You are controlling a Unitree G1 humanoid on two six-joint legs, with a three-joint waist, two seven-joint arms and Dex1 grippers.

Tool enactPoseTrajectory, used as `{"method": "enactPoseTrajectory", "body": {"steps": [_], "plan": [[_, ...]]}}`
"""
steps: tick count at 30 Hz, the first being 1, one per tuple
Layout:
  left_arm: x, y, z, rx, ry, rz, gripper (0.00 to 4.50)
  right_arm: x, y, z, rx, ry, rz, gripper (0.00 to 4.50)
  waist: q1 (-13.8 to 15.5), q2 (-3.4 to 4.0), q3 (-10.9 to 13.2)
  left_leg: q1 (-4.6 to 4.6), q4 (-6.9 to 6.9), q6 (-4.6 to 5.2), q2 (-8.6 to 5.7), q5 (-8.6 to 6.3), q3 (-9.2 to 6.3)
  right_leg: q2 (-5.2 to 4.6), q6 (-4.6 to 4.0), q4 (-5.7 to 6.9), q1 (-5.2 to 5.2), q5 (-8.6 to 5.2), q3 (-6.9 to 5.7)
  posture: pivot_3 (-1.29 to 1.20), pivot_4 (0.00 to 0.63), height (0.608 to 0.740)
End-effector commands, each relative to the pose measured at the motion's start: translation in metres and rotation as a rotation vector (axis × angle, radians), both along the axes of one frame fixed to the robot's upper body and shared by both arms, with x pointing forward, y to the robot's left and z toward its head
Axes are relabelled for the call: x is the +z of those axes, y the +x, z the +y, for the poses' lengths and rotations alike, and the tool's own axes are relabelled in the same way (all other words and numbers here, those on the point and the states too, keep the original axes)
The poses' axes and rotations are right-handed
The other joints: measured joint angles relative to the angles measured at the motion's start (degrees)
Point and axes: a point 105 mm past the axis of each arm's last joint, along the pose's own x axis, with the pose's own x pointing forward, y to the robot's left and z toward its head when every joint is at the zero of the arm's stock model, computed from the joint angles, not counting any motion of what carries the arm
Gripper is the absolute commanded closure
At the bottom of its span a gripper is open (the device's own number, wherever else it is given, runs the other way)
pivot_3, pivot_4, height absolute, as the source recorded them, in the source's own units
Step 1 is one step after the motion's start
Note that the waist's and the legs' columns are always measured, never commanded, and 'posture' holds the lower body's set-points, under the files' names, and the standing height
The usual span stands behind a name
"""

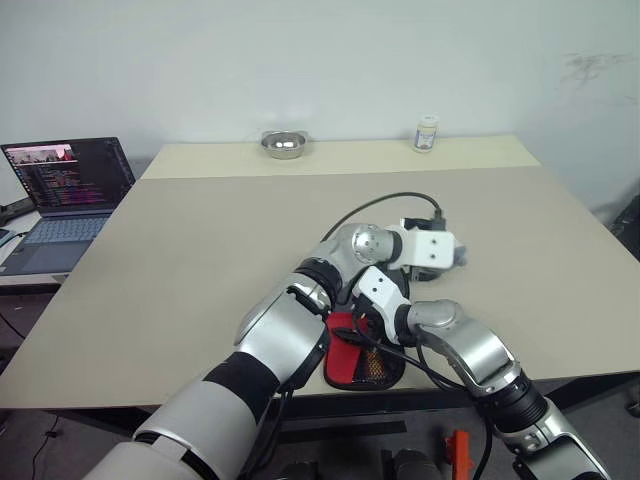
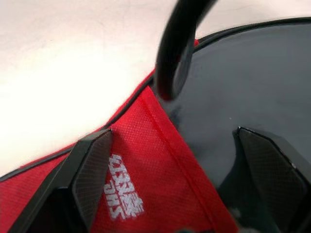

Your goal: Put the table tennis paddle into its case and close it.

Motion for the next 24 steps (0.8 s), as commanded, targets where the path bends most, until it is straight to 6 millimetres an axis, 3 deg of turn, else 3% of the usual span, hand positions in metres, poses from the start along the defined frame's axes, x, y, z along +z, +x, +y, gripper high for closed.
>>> {"method": "enactPoseTrajectory", "body": {"steps": [1, 4, 6, 9, 15, 19, 24], "plan": [[0.032, 0.022, 0.034, 0.123, -0.167, 0.01, 0.02, -0.018, -0.008, -0.006, -0.02, -0.003, 0.143, 0.0, 0.0, 0.0, 0.0, 0.0, 0.01, 0.0, -0.01, 0.0, 0.0, 0.0, 0.0, 0.04, 0.0, 0.0, 0.02, 0.0, 0.15, 0.74], [0.036, 0.028, 0.057, 0.16, -0.226, 0.056, 0.02, 0.002, -0.008, -0.002, -0.006, 0.039, 0.111, 0.0, 0.5, -0.01, 0.0, -0.02, 0.03, 0.0, -0.04, 0.0, -0.03, -0.02, -0.25, 0.07, -0.02, 0.15, 0.0, 0.0, 0.15, 0.74], [0.028, 0.028, 0.086, 0.167, -0.284, 0.169, 0.02, 0.04, -0.013, -0.003, 0.026, 0.11, 0.048, 0.0, 0.8, 0.01, 0.0, -0.1, 0.04, -0.01, -0.08, 0.0, -0.07, -0.05, -0.26, 0.02, -0.05, 0.16, -0.04, 0.0, 0.15, 0.74], [0.02, 0.022, 0.105, 0.124, -0.343, 0.285, 0.02, 0.067, -0.022, -0.011, 0.048, 0.135, 0.002, 0.0, 0.8, 0.02, 0.1, -0.47, 0.07, -0.04, -0.11, 0.02, -0.05, -0.09, -0.29, 0.06, -0.45, 0.17, -0.01, 0.0, 0.15, 0.74], [-0.01, -0.002, 0.113, -0.007, -0.369, 0.509, 0.02, 0.11, -0.025, -0.045, -0.003, 0.154, -0.083, 0.0, 1.5, 0.01, 0.1, -1.26, 0.29, -0.21, -0.19, 0.12, -0.13, -0.17, -0.31, 0.19, -1.08, 0.18, -0.1, 0.0, 0.15, 0.74], [-0.027, -0.016, 0.11, -0.072, -0.338, 0.57, 0.02, 0.122, -0.021, -0.07, -0.07, 0.122, -0.118, 0.0, 1.6, 0.0, 0.1, -1.24, 0.29, -0.03, -0.22, 0.03, -0.12, -0.21, -0.31, 0.15, -1.0, 0.18, -0.12, 0.0, 0.15, 0.74], [-0.062, -0.037, 0.108, -0.136, -0.241, 0.668, 0.02, 0.138, 0.012, -0.133, -0.359, 0.086, -0.201, 0.0, 1.7, 0.0, 0.1, -1.2, 0.29, 0.0, -0.21, 0.02, -0.08, -0.22, -0.31, 0.17, -0.95, 0.18, -0.1, 0.0, 0.15, 0.74]]}}
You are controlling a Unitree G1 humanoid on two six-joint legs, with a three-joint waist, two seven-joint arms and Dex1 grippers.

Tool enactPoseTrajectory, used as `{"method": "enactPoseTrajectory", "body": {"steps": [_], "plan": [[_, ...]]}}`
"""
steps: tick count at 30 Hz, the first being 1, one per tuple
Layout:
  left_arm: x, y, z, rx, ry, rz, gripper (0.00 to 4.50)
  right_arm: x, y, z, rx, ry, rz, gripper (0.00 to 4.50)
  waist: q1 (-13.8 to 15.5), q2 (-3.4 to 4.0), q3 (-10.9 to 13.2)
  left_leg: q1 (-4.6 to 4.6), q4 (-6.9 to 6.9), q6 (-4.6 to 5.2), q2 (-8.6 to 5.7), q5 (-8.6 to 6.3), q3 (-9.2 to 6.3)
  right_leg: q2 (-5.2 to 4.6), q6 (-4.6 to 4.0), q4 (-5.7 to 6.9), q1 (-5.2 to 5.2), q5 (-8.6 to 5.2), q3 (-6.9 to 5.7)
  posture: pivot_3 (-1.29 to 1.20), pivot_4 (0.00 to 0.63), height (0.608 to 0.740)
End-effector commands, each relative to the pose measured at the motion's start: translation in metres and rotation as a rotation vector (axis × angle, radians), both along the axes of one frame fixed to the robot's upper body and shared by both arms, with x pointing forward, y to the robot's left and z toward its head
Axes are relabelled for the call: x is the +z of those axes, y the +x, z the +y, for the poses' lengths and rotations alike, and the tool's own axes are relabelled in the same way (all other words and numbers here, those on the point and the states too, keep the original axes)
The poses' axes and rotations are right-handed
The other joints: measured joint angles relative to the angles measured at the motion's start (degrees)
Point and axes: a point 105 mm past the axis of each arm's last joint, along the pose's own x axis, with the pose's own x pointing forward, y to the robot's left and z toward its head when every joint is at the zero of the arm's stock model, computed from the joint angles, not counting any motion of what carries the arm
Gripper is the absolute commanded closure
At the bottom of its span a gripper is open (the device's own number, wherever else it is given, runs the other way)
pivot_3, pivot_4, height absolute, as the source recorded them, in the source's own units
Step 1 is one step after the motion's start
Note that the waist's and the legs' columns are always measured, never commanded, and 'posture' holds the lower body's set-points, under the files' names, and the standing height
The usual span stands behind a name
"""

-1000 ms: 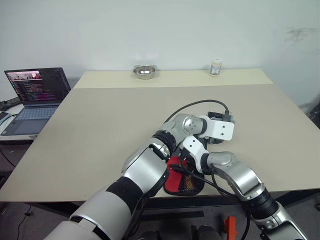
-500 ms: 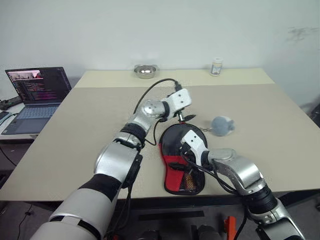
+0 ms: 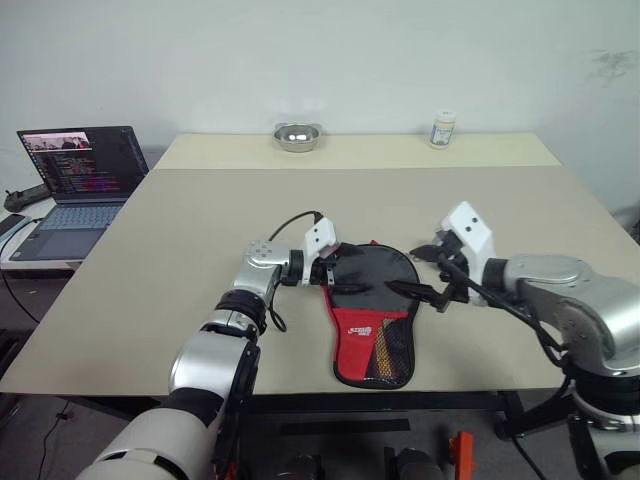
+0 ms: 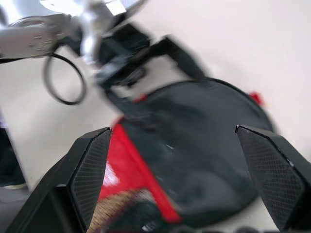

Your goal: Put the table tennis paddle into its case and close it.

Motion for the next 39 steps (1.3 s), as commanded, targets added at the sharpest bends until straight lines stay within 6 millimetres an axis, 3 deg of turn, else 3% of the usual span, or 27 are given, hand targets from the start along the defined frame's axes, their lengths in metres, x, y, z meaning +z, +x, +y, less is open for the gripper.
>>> {"method": "enactPoseTrajectory", "body": {"steps": [1, 4, 9, 13, 18, 27, 31, 39], "plan": [[-0.014, -0.009, 0.003, -0.04, 0.051, 0.007, 0.02, 0.019, 0.026, -0.042, -0.221, 0.003, -0.107, 0.0, 0.0, 0.0, 0.0, 0.02, 0.0, 0.0, 0.0, 0.0, 0.01, 0.0, 0.0, 0.0, 0.02, 0.0, 0.01, 0.0, 0.15, 0.74], [-0.033, -0.014, 0.006, -0.037, 0.107, 0.017, 0.02, 0.015, 0.049, -0.069, -0.39, -0.007, -0.141, 0.0, -0.1, -0.01, 0.0, 0.18, -0.05, 0.01, 0.02, 0.0, 0.13, 0.01, -0.01, 0.1, 0.05, 0.0, 0.14, 0.0, 0.15, 0.74], [-0.048, -0.015, 0.004, -0.019, 0.17, -0.015, 0.02, -0.002, 0.072, -0.079, -0.5, 0.033, -0.127, 0.0, -0.1, 0.02, 0.0, 0.42, -0.09, 0.01, 0.02, 0.0, 0.2, -0.01, -0.02, 0.13, 0.22, 0.01, 0.23, 0.0, 0.15, 0.74], [-0.047, -0.013, 0.001, -0.014, 0.168, -0.019, 0.02, -0.008, 0.085, -0.073, -0.521, 0.11, -0.095, 0.0, 0.0, 0.02, 0.0, 1.01, -0.15, 0.05, 0.02, -0.01, 0.16, -0.01, 0.0, 0.02, 0.81, 0.0, 0.18, 0.0, 0.15, 0.74], [-0.036, -0.01, -0.005, -0.009, 0.116, -0.015, 0.02, -0.026, 0.101, -0.071, -0.538, 0.107, -0.051, 0.0, 0.1, 0.03, 0.0, 1.06, -0.15, 0.05, 0.01, -0.01, 0.12, 0.0, 0.0, 0.02, 0.87, 0.0, 0.14, 0.0, 0.15, 0.74], [-0.011, -0.002, -0.007, 0.008, 0.031, 0.009, 0.02, -0.047, 0.104, -0.074, -0.552, 0.091, 0.005, 0.0, -0.1, 0.05, 0.0, 0.93, -0.2, 0.05, 0.03, -0.01, 0.13, 0.01, 0.0, -0.03, 0.71, 0.0, 0.15, 0.0, 0.15, 0.74], [-0.014, -0.001, -0.005, 0.009, 0.067, 0.0, 0.0, -0.05, 0.104, -0.072, -0.551, 0.091, 0.011, 0.89, -0.1, 0.05, 0.0, 0.92, -0.2, 0.05, 0.03, -0.01, 0.15, 0.01, 0.0, -0.03, 0.7, 0.0, 0.17, 0.0, 0.15, 0.74], [-0.051, -0.009, 0.009, 0.024, 0.212, 0.047, 0.0, -0.053, 0.097, -0.071, -0.544, 0.086, 0.023, 3.58, -0.1, 0.06, 0.0, 0.94, -0.22, 0.05, 0.03, -0.01, 0.14, 0.01, 0.0, -0.04, 0.72, 0.0, 0.17, 0.0, 0.15, 0.74]]}}
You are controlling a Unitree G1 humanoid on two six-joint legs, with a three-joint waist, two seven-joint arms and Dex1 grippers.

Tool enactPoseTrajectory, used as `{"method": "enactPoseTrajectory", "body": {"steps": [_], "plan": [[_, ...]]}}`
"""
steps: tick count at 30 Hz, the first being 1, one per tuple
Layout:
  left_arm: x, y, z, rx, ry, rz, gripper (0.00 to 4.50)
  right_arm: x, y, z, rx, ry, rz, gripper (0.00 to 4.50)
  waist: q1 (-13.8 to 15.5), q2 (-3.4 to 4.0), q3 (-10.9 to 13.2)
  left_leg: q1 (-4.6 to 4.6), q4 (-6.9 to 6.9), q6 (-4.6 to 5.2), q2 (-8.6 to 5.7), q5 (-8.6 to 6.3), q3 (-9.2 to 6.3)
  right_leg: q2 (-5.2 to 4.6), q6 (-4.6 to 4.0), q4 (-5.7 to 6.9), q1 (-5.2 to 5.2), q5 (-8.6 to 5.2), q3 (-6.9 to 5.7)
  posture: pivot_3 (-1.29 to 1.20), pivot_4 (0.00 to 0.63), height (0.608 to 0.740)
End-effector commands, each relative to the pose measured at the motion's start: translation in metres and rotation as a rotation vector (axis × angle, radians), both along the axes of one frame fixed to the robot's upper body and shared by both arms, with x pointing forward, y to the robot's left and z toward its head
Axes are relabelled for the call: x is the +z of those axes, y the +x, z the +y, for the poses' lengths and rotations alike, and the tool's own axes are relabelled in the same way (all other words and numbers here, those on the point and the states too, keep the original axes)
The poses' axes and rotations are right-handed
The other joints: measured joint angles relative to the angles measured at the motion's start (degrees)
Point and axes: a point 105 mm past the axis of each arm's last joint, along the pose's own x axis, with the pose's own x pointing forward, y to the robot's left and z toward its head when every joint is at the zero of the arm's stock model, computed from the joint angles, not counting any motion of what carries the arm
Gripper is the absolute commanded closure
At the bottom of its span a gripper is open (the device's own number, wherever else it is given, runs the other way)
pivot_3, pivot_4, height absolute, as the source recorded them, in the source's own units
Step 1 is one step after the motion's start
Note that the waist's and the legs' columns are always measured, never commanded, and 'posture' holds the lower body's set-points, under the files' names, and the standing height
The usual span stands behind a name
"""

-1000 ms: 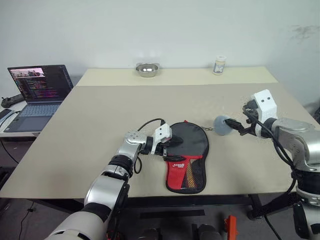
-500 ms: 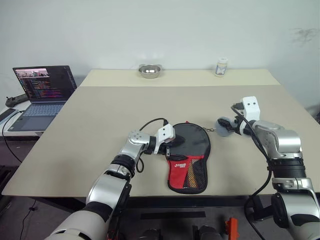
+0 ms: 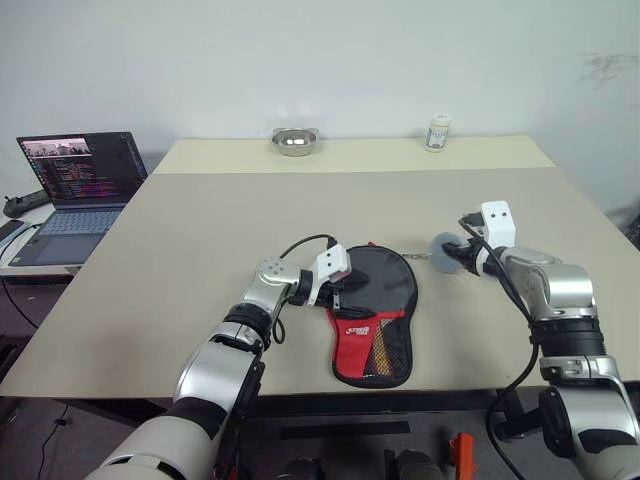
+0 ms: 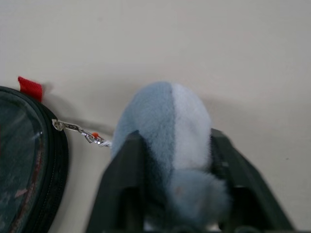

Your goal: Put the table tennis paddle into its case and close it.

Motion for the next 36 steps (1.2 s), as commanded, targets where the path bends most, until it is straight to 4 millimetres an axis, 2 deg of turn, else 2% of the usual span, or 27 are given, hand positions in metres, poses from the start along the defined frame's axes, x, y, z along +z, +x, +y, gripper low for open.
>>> {"method": "enactPoseTrajectory", "body": {"steps": [1, 4, 11, 16, 19, 23, 30, 36], "plan": [[-0.025, -0.005, 0.013, 0.013, 0.11, 0.032, 0.0, 0.01, -0.004, 0.002, 0.009, -0.016, -0.035, 3.88, 0.0, 0.0, 0.0, 0.02, 0.0, 0.0, 0.0, 0.0, 0.0, 0.0, 0.0, 0.0, 0.02, 0.0, 0.0, 0.0, 0.15, 0.74], [-0.029, -0.005, 0.013, 0.025, 0.12, 0.036, 0.0, 0.01, -0.009, 0.0, 0.009, -0.025, -0.03, 4.44, 0.0, 0.01, 0.0, 0.1, 0.0, 0.0, 0.01, 0.0, -0.04, 0.0, 0.0, 0.01, 0.12, 0.0, -0.04, 0.0, 0.15, 0.74], [-0.031, -0.007, 0.006, 0.021, 0.113, 0.049, 0.0, 0.009, -0.048, -0.019, 0.027, -0.09, 0.03, 4.47, 0.3, 0.0, 0.0, 0.12, 0.02, 0.01, 0.01, 0.0, -0.12, 0.0, 0.02, -0.04, 0.22, -0.01, -0.13, 0.0, 0.15, 0.74], [-0.032, -0.008, 0.001, 0.015, 0.107, 0.059, 0.0, 0.006, -0.089, -0.031, 0.067, -0.145, 0.107, 4.47, 0.7, 0.02, -0.1, 0.07, 0.0, 0.02, 0.01, -0.01, -0.23, -0.01, 0.03, -0.23, 0.31, -0.02, -0.27, 0.0, 0.15, 0.74], [-0.033, -0.009, -0.002, 0.016, 0.104, 0.064, 0.0, 0.0, -0.136, -0.008, 0.251, -0.185, 0.207, 4.47, 1.5, 0.06, -0.1, -0.01, -0.03, 0.08, 0.04, -0.06, -0.28, -0.01, 0.05, -0.46, 0.35, -0.01, -0.34, 0.0, 0.15, 0.74], [-0.035, -0.009, -0.004, 0.022, 0.101, 0.072, 0.0, -0.012, -0.183, 0.017, 0.457, -0.22, 0.326, 4.47, 1.9, 0.02, -0.1, -0.03, -0.03, 0.16, 0.05, -0.1, -0.29, -0.02, 0.07, -0.61, 0.44, -0.02, -0.39, 0.0, 0.15, 0.74], [-0.035, -0.008, -0.006, 0.034, 0.102, 0.07, 0.0, -0.026, -0.239, 0.037, 0.701, -0.218, 0.477, 4.48, 2.9, -0.01, -0.1, 0.07, 0.01, 0.29, 0.04, -0.2, -0.53, -0.15, 0.5, -0.83, 0.9, -0.29, -0.87, 0.0, 0.15, 0.74], [-0.035, -0.006, -0.008, 0.044, 0.105, 0.061, 0.0, -0.032, -0.266, 0.051, 0.847, -0.169, 0.528, 4.48, 3.4, -0.01, -0.1, 0.07, 0.0, 0.28, -0.02, -0.25, -0.96, -0.18, 0.56, -1.21, 1.26, -0.35, -1.3, 0.0, 0.15, 0.74]]}}
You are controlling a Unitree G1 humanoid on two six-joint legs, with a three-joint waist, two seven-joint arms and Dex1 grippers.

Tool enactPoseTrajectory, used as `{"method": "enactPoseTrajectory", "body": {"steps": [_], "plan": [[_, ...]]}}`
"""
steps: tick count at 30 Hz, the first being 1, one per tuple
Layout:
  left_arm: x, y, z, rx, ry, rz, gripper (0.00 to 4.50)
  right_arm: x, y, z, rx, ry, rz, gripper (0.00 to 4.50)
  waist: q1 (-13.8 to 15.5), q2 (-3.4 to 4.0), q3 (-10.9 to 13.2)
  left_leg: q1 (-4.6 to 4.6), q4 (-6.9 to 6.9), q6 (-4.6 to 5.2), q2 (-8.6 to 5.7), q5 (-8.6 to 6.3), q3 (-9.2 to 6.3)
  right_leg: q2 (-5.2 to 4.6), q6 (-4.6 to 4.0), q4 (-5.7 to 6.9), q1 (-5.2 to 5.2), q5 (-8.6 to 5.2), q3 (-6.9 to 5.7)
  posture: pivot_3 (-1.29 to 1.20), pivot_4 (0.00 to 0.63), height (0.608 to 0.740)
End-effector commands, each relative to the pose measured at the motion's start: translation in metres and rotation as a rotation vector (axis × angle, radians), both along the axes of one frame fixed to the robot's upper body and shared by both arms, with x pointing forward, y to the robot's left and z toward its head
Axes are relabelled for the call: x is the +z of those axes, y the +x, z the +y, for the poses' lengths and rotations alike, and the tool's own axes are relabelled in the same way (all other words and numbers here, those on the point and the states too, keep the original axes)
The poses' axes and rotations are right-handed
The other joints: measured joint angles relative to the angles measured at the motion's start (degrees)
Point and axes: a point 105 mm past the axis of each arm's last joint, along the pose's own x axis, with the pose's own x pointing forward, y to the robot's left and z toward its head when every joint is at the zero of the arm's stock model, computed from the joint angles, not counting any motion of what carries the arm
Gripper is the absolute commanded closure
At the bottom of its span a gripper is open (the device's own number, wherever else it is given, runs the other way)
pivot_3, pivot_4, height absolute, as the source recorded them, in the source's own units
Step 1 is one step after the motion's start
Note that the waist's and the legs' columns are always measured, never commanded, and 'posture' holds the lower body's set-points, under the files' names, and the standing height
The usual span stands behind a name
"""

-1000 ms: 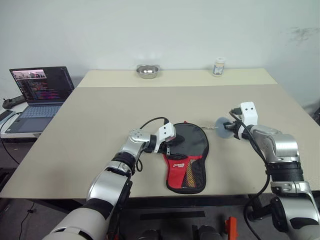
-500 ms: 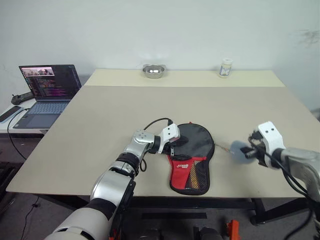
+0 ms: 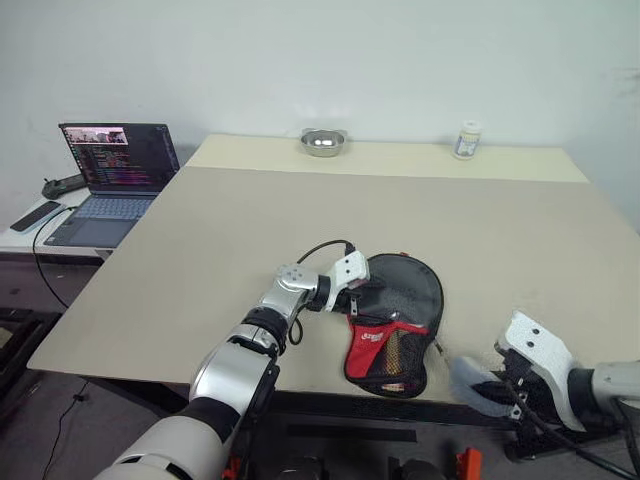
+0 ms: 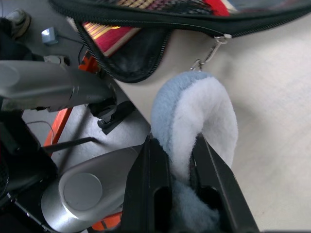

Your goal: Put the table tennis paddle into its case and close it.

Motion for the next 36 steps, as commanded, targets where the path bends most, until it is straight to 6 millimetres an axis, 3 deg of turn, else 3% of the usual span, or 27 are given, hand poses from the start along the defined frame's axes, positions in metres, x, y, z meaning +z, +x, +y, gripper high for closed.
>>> {"method": "enactPoseTrajectory", "body": {"steps": [1, 6, 12, 19, 30, 36], "plan": [[-0.025, 0.002, 0.02, 0.073, 0.12, 0.041, 0.0, -0.013, -0.041, 0.028, 0.196, 0.091, 0.195, 4.48, 0.0, 0.0, 0.0, 0.0, 0.0, 0.0, 0.0, -0.01, -0.03, 0.0, 0.0, -0.04, 0.02, 0.0, -0.03, 0.0, 0.15, 0.74], [-0.026, 0.002, 0.02, 0.074, 0.123, 0.037, 0.0, -0.017, -0.033, 0.029, 0.183, 0.098, 0.177, 4.48, 0.0, -0.02, 0.0, 0.0, -0.02, 0.01, 0.0, -0.03, -0.1, -0.01, 0.0, -0.17, 0.13, 0.0, -0.12, 0.0, 0.15, 0.74], [-0.026, 0.002, 0.02, 0.076, 0.126, 0.032, 0.0, -0.015, -0.041, 0.031, 0.223, 0.114, 0.208, 4.49, 0.0, -0.02, 0.0, 0.01, -0.03, 0.01, 0.0, -0.03, -0.12, -0.01, 0.01, -0.2, 0.16, 0.0, -0.13, 0.0, 0.15, 0.74], [-0.027, 0.001, 0.018, 0.067, 0.132, 0.03, 0.0, -0.006, -0.005, 0.013, 0.122, 0.087, 0.109, 4.49, 0.0, -0.05, 0.0, 0.04, -0.02, 0.02, 0.0, -0.03, -0.14, 0.0, 0.01, -0.24, 0.2, 0.01, -0.14, 0.0, 0.15, 0.74], [-0.026, 0.002, 0.017, 0.074, 0.125, 0.023, 0.0, 0.009, 0.021, 0.002, 0.059, 0.079, 0.032, 4.49, -0.1, -0.06, 0.0, 0.06, 0.0, 0.01, 0.01, -0.02, -0.13, 0.0, 0.03, -0.24, 0.22, 0.01, -0.12, 0.0, 0.15, 0.74], [-0.024, 0.003, 0.017, 0.076, 0.118, 0.011, 0.0, 0.016, 0.02, 0.005, 0.093, 0.094, 0.029, 2.48, -0.1, -0.06, 0.0, 0.07, 0.02, 0.01, 0.02, -0.02, -0.13, 0.01, 0.04, -0.24, 0.22, 0.02, -0.1, 0.0, 0.15, 0.74]]}}
